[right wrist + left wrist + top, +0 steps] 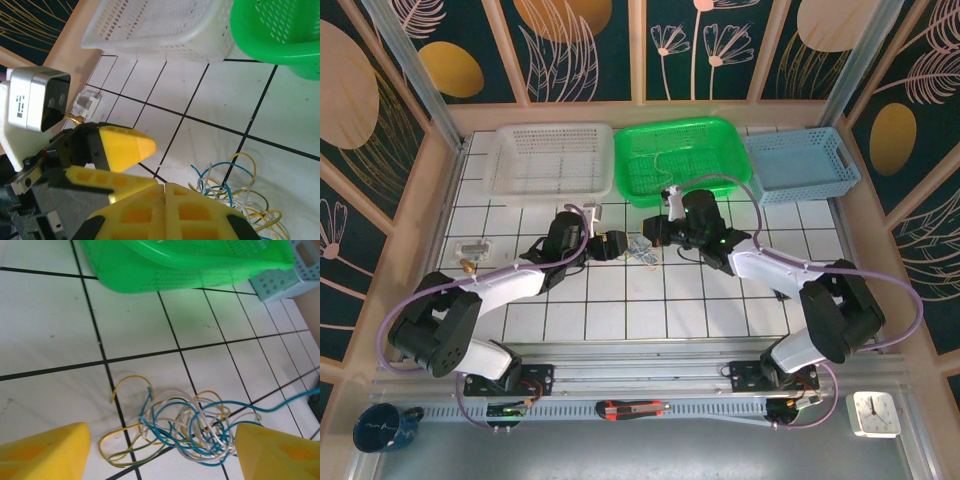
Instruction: Untangle the cables
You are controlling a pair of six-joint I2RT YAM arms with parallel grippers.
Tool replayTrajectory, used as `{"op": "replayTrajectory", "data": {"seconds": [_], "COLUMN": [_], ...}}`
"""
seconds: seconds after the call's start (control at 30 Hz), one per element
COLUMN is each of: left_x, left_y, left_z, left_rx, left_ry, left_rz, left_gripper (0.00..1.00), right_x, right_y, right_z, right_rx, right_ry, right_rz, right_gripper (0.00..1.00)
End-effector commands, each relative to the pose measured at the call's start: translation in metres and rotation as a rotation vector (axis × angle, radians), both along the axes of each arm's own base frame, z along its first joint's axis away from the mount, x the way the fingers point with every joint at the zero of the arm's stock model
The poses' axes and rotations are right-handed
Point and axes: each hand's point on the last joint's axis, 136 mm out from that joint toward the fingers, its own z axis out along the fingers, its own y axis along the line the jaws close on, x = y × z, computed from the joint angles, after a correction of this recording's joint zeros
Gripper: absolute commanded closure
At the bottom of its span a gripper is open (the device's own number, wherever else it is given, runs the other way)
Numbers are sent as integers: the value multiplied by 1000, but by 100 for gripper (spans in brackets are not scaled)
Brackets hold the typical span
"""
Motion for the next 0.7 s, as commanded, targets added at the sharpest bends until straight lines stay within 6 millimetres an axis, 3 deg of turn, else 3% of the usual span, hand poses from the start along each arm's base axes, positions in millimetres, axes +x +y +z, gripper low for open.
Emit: {"op": "replayTrajectory", "data": {"seconds": [0.0, 0.2, 0.37, 0.43, 0.47, 0.6, 0.67], "left_x": [9, 5, 2, 1, 1, 0, 0], "left_y": [5, 17, 28, 32, 33, 36, 37], "left_z": [4, 1, -5, -10, -11, -14, -14], "left_rx": [16, 37, 55, 67, 70, 84, 84], "left_ry": [-20, 5, 34, 45, 50, 61, 63], "left_rz": [48, 106, 156, 175, 180, 190, 200], "left_gripper": [28, 33, 27, 26, 25, 20, 15], "right_x": [1, 1, 12, 15, 15, 12, 10], "right_y": [-2, -21, -68, -80, -81, -71, -64], "right_z": [-5, -34, -74, -81, -81, -63, -48], "right_rx": [8, -96, -236, -248, -242, -223, -225], "right_ry": [7, 36, 119, 145, 148, 117, 78], "right_rz": [-5, -77, -287, -332, -333, -290, -272], "right_gripper": [100, 100, 100, 100, 97, 61, 54]}}
